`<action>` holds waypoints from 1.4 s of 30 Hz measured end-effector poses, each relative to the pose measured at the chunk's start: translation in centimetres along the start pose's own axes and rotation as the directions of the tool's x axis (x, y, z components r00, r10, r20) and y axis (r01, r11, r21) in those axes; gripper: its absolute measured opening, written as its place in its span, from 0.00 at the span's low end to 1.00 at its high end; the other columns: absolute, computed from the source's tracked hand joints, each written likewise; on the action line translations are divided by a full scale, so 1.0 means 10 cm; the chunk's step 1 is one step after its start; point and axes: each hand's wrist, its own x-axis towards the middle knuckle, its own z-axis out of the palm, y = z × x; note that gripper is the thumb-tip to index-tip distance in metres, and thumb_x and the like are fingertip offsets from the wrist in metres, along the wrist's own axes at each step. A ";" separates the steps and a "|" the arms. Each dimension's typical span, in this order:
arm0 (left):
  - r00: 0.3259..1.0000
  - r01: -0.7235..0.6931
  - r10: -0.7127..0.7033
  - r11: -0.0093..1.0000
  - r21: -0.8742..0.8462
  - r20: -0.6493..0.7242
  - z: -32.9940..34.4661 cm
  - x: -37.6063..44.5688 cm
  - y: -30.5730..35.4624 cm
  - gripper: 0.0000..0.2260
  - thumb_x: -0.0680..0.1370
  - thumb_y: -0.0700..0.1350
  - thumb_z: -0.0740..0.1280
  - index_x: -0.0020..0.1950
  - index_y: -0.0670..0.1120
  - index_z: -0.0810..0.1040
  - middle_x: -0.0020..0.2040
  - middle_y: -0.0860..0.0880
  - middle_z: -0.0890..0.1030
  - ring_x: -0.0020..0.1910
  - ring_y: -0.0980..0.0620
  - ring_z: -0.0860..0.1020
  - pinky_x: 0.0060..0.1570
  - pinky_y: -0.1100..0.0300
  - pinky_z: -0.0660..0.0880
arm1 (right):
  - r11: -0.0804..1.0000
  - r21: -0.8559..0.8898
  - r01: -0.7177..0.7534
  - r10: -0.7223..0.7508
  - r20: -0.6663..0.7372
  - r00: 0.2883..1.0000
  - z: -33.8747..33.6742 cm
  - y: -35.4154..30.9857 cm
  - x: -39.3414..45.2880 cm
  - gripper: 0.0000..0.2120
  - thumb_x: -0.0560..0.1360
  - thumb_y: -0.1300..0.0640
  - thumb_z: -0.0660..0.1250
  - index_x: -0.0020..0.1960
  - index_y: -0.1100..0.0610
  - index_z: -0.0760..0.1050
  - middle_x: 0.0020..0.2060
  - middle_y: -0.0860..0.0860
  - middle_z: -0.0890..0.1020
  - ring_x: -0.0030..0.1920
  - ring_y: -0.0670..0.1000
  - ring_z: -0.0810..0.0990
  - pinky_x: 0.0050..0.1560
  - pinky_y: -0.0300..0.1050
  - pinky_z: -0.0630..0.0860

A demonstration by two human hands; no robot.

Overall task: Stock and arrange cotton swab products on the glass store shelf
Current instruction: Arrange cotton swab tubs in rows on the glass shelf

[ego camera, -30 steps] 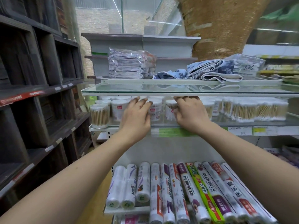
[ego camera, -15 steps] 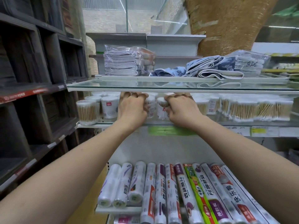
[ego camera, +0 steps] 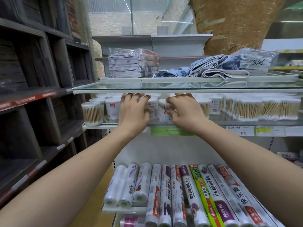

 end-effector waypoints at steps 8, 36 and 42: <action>0.990 -0.004 -0.026 0.979 -0.204 -0.141 -0.15 -0.26 -0.14 0.17 0.75 0.43 0.70 0.63 0.43 0.82 0.59 0.46 0.83 0.63 0.41 0.75 0.67 0.46 0.70 | 0.973 0.217 0.071 -0.009 -0.272 0.962 0.10 -0.10 -0.14 0.17 0.71 0.65 0.73 0.60 0.61 0.80 0.51 0.55 0.84 0.52 0.61 0.81 0.55 0.54 0.78; 0.957 0.291 -0.246 0.801 -0.524 0.156 -0.53 -0.69 -0.36 0.29 0.71 0.51 0.78 0.68 0.51 0.70 0.56 0.57 0.78 0.56 0.52 0.77 0.58 0.53 0.74 | 0.333 0.738 -0.587 0.464 0.414 0.783 0.19 -0.59 0.37 0.26 0.80 0.50 0.62 0.74 0.59 0.66 0.73 0.56 0.70 0.69 0.56 0.70 0.72 0.55 0.65; 0.927 0.376 -0.316 0.761 -0.528 0.204 -0.51 -0.64 -0.42 0.35 0.71 0.55 0.78 0.73 0.50 0.68 0.60 0.52 0.80 0.59 0.49 0.78 0.60 0.51 0.75 | 0.046 0.789 -0.613 0.413 0.544 0.730 0.31 -0.58 0.62 0.21 0.84 0.49 0.52 0.73 0.56 0.67 0.74 0.56 0.69 0.72 0.58 0.69 0.75 0.56 0.63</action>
